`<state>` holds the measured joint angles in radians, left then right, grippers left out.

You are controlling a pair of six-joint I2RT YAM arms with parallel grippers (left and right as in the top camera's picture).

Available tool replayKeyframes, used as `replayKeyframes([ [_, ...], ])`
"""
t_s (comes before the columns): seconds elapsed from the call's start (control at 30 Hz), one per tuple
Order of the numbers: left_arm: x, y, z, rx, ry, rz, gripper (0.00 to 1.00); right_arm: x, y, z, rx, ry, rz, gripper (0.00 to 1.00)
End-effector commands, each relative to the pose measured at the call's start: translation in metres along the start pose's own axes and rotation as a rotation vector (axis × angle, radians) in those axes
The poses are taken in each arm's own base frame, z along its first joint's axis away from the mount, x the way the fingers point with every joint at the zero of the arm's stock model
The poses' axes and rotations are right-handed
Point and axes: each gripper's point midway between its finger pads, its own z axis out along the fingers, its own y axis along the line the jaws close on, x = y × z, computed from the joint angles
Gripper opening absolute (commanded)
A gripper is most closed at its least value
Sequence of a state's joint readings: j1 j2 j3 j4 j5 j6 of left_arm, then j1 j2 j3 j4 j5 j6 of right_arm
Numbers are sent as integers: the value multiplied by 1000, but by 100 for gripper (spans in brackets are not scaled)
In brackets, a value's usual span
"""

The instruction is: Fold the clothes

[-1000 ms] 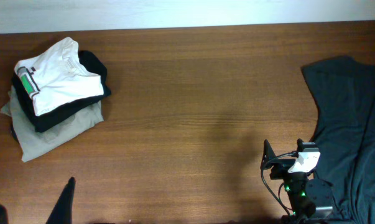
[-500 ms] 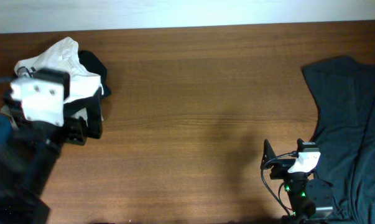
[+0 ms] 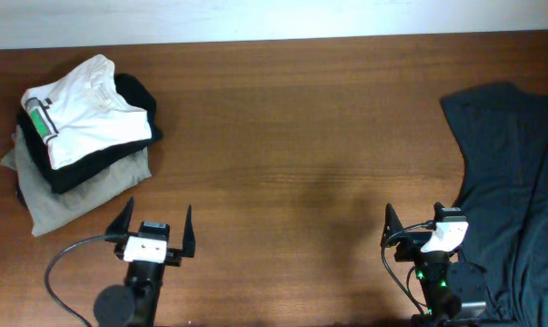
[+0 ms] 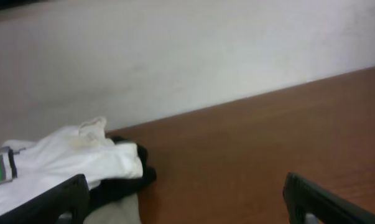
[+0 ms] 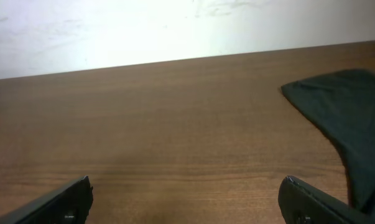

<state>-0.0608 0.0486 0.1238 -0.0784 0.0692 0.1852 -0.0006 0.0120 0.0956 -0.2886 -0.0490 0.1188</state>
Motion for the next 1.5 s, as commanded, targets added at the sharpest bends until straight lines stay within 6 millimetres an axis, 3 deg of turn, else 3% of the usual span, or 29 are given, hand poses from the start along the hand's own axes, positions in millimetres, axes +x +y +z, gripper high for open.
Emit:
replayKeyframes([
  [0.0,25,-3,5,-11,-11,-4,99,2,-3,0,12,2,-5,99],
  [0.03,47,-8,4,6,77,-10,99,2,-3,0,12,2,-5,99],
  [1.47,47,-8,4,7,76,-9,99,2,-3,0,12,2,-5,99],
])
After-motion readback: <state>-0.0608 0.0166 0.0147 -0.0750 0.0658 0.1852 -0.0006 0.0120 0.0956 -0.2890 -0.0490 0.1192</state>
